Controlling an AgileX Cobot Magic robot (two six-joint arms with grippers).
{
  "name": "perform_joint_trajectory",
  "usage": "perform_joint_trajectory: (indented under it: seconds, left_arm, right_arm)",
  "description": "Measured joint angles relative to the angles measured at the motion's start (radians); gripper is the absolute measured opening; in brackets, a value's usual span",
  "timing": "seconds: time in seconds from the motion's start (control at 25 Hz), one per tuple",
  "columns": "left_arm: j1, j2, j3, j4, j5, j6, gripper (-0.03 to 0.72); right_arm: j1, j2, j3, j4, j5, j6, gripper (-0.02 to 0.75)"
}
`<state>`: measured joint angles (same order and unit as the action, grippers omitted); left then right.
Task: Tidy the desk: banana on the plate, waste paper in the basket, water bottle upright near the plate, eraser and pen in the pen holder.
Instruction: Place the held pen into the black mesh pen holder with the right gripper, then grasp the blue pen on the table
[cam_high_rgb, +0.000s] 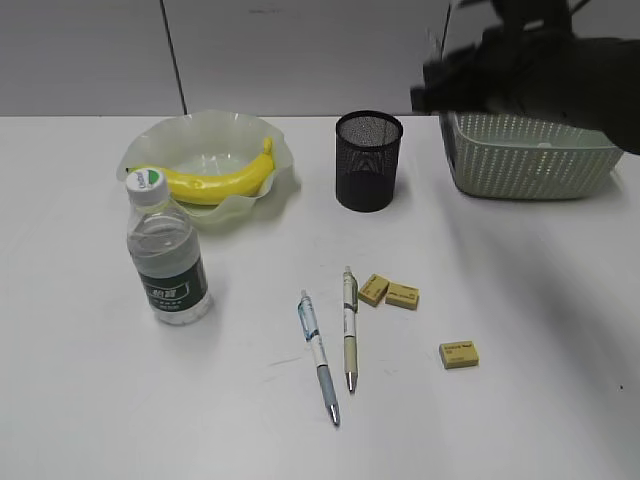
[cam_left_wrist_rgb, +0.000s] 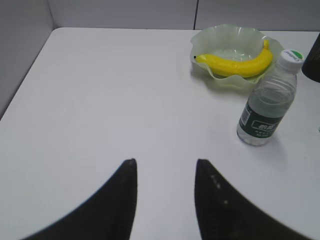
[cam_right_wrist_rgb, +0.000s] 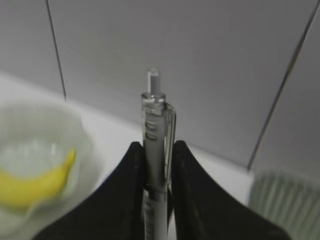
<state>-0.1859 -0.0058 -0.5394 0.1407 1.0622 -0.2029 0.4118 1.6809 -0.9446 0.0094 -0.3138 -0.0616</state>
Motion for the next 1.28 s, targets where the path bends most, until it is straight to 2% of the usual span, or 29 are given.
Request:
perform_joint_trajectory:
  seconds: [0.12,0.2,0.24,0.36,0.56,0.64,0.76,0.84,0.92,0.96,1.04,1.16,1.28]
  left_arm:
    - [0.0,0.0,0.0,0.0,0.0,0.0,0.289]
    - [0.0,0.0,0.0,0.0,0.0,0.0,0.289]
    - [0.0,0.0,0.0,0.0,0.0,0.0,0.289]
    - [0.0,0.0,0.0,0.0,0.0,0.0,0.289]
    - [0.0,0.0,0.0,0.0,0.0,0.0,0.289]
    - [0.0,0.0,0.0,0.0,0.0,0.0,0.289]
    - [0.0,0.0,0.0,0.0,0.0,0.0,0.289]
    - [0.0,0.0,0.0,0.0,0.0,0.0,0.289]
    - [0.0,0.0,0.0,0.0,0.0,0.0,0.289]
    - [0.0,0.0,0.0,0.0,0.0,0.0,0.289]
    - [0.0,0.0,0.0,0.0,0.0,0.0,0.289]
    - [0.0,0.013,0.0,0.0,0.0,0.0,0.289]
    - [0.0,0.062,0.0,-0.021,-0.006,0.046,0.289]
  right_arm:
    - [0.0,0.066,-0.001,-0.033,-0.413,0.002,0.136]
    - [0.0,0.159,-0.04,-0.065,-0.564,0.033,0.136]
    - [0.0,0.211,-0.061,-0.084,-0.592,0.056,0.136]
    - [0.0,0.339,-0.136,-0.134,-0.624,0.106,0.136]
    - [0.0,0.461,-0.171,-0.149,-0.623,0.122,0.148]
    - [0.0,0.467,-0.171,-0.149,-0.595,0.124,0.218]
    - [0.0,0.442,-0.163,-0.149,-0.558,0.128,0.398]
    - [0.0,0.369,-0.141,-0.152,-0.518,0.128,0.465]
    - [0.0,0.249,-0.109,-0.154,-0.405,0.139,0.483]
    - [0.0,0.166,-0.097,-0.154,-0.285,0.146,0.483]
    - [0.0,0.007,-0.084,-0.154,0.012,0.15,0.472]
    - [0.0,-0.207,-0.066,-0.147,0.537,0.15,0.442]
    - [0.0,-0.393,-0.007,-0.146,0.893,0.15,0.429]
